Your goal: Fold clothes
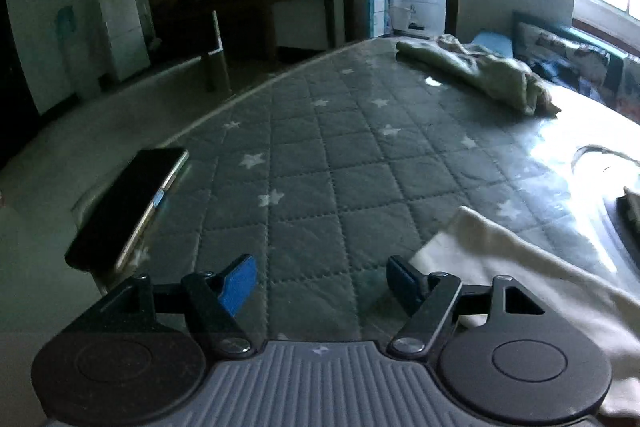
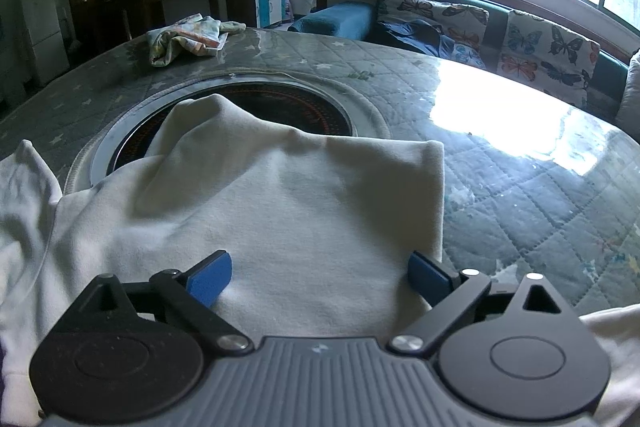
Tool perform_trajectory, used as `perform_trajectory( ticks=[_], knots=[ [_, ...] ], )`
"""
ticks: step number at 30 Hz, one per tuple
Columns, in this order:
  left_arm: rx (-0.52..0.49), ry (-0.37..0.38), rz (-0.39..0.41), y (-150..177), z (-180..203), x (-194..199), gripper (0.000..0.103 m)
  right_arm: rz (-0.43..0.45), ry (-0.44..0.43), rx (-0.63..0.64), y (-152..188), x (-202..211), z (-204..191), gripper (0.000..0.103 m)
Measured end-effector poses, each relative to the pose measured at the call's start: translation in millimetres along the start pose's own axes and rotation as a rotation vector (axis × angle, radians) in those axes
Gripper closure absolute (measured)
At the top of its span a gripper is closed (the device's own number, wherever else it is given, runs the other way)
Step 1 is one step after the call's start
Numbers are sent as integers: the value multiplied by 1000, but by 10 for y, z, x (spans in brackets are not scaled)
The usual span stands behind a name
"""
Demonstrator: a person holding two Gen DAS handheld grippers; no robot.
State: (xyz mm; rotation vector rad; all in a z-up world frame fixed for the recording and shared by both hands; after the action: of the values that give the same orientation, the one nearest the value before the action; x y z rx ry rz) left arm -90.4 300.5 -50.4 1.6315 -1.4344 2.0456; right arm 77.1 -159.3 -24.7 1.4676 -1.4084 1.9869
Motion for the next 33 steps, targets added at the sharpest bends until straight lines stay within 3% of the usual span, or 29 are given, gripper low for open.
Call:
perform_trajectory(
  ticks=[7,10,15,21,24,26,33],
  knots=[
    [-120,142,39,53,535,196,28,-3,1,3,-5,-4,-7,5],
    [-196,138,22,92,757,115,28,-6,-1,6,-9,-3,-6,5],
    [-220,176,-17,19,938,62,28,-6,-14,7,-30,65,27,5],
    [-301,290,-1,-133,1396,189,19,43,-17,-51,-260,231,257,8],
    [-327,368,11,-219,1682,255,3,62,-22,-99,-408,264,409,11],
    [-347,417,16,-259,1877,288,2,66,-26,-130,-501,255,517,14],
    [-388,480,9,-436,2479,189,0,44,-85,-217,-720,70,743,23]
  ],
)
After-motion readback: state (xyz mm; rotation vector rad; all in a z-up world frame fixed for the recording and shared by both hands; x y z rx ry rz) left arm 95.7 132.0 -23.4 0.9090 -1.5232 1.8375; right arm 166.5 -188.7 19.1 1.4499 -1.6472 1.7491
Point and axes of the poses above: each gripper's, at about its wrist camera, not at the fingertips, and x roughly against the way its jaws point, z to its right, y to its underside, the point moved 6 cm from there along -x, roughly the way its jaws point, and after that the axes turned 13 degrees about -z, right-handed, at the moved point
